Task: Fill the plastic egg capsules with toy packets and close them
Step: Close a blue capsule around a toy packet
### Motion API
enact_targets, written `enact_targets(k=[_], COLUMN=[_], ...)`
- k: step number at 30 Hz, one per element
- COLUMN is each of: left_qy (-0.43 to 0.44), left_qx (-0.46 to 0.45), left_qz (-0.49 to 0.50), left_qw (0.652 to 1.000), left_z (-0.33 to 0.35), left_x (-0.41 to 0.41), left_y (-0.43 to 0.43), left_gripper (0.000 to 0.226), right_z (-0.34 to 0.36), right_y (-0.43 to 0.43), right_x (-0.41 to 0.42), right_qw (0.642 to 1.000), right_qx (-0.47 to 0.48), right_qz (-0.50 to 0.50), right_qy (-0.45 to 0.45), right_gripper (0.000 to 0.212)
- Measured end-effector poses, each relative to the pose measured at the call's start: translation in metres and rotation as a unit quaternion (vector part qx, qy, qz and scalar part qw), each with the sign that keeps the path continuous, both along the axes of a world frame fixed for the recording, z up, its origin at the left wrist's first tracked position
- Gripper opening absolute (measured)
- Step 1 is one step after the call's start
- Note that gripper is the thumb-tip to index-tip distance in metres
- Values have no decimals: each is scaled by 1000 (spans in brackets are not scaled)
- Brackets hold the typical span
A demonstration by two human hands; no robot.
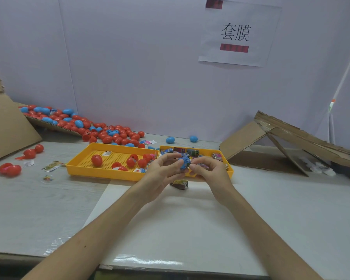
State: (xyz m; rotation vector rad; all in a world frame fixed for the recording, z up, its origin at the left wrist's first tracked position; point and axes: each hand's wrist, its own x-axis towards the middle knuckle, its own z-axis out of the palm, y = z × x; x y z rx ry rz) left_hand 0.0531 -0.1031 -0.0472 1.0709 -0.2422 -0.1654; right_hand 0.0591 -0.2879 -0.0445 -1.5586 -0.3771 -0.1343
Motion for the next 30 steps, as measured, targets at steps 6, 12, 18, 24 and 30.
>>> enact_targets(k=[6,12,18,24,30], left_qy=[-11,-14,-13,-1,17], left_qx=[20,30,34,2,28], left_qz=[-5,-17,-26,-46,-37], left_qw=[1000,999,999,999,999], left_z=[1,1,2,3,3], left_x=[-1,-2,-4,-5,-5], left_y=[-1,-1,-2,-1,-2], left_gripper=[41,41,39,38,52], right_z=[0,1,2,4,6], right_y=[0,-3,-5,-3,-1], right_x=[1,0,-1,-3,-6], right_qw=[999,999,999,1000,999], right_qx=[0,-5,-13,-2,4], right_qz=[27,37,39,3,9], right_qy=[19,22,22,-23,-44], right_gripper=[9,9,8,5,10])
